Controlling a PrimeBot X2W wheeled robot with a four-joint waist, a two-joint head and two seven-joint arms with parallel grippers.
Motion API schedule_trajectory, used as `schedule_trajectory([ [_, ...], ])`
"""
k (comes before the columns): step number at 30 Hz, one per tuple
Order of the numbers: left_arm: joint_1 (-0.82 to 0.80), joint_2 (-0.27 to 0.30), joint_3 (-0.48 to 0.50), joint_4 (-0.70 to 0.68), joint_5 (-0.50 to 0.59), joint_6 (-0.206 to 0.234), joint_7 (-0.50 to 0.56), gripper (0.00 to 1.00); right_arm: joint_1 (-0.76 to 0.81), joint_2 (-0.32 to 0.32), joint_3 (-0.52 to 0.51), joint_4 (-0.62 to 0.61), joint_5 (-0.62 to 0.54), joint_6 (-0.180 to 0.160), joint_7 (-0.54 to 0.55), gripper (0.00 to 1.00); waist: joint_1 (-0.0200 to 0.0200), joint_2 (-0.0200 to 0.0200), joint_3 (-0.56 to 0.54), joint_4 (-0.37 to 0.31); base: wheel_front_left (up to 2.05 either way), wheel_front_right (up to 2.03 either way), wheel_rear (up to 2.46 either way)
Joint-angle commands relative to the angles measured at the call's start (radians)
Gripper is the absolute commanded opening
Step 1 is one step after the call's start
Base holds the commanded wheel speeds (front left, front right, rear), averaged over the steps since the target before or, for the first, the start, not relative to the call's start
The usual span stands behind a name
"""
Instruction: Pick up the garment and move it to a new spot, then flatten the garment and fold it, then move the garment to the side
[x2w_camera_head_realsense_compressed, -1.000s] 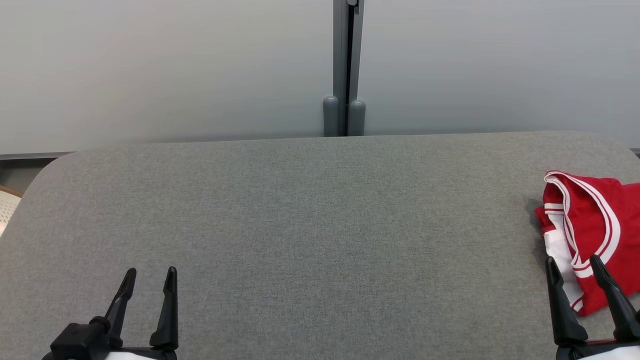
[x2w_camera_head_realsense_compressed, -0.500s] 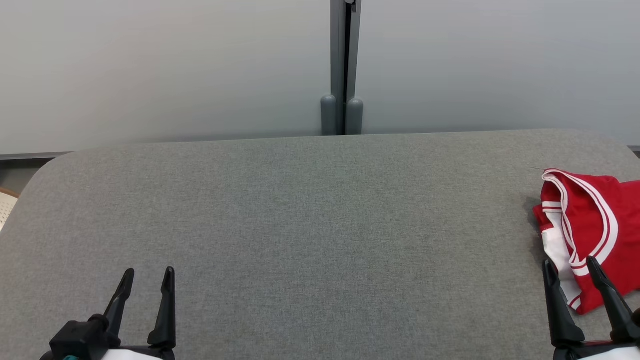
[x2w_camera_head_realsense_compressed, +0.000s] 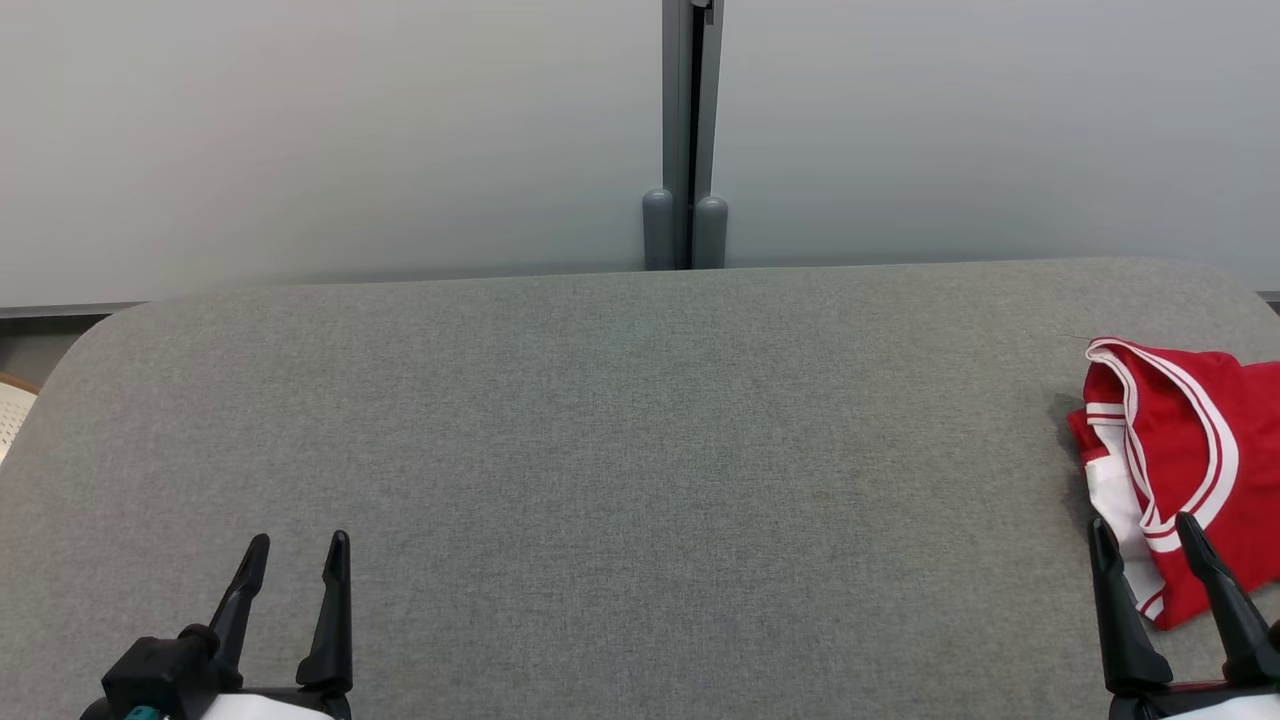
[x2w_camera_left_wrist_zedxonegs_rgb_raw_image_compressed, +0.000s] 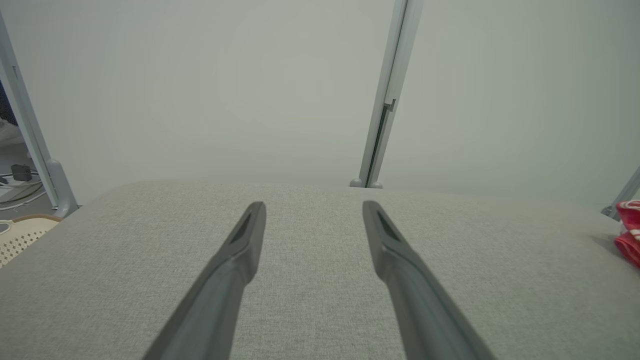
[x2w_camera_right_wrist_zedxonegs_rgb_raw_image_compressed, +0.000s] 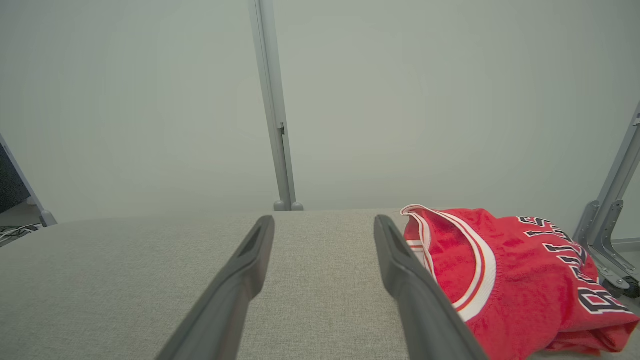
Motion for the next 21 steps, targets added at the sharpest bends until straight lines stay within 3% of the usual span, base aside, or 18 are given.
schedule_trajectory([
  [1, -0.015, 0.004, -0.001, 0.002, -0.002, -0.002, -0.007, 1.0, -0.004, -0.006, 0.0, 0.0, 0.0, -0.001, -0.001, 1.0, 0.0, -0.0001, 0.002, 0.002, 0.0, 0.0, 0.0],
  [4, -0.02, 0.008, -0.005, 0.016, 0.0, -0.003, -0.005, 1.0, -0.007, 0.001, 0.003, -0.006, 0.008, -0.001, 0.003, 1.0, 0.0, -0.0001, 0.006, 0.008, 0.0, 0.0, 0.0],
  [5, -0.007, 0.0, -0.006, 0.017, -0.001, -0.004, -0.004, 0.0, 0.0, 0.003, 0.003, -0.003, 0.006, 0.0, 0.002, 0.0, 0.0, -0.0001, 0.005, 0.008, 0.0, 0.0, 0.0],
  [21, -0.038, -0.04, 0.038, 0.06, -0.209, -0.033, 0.055, 0.0, -0.055, 0.01, 0.009, 0.087, 0.261, 0.0, 0.007, 0.0, 0.0, -0.0001, 0.008, 0.003, 0.0, 0.0, 0.0],
])
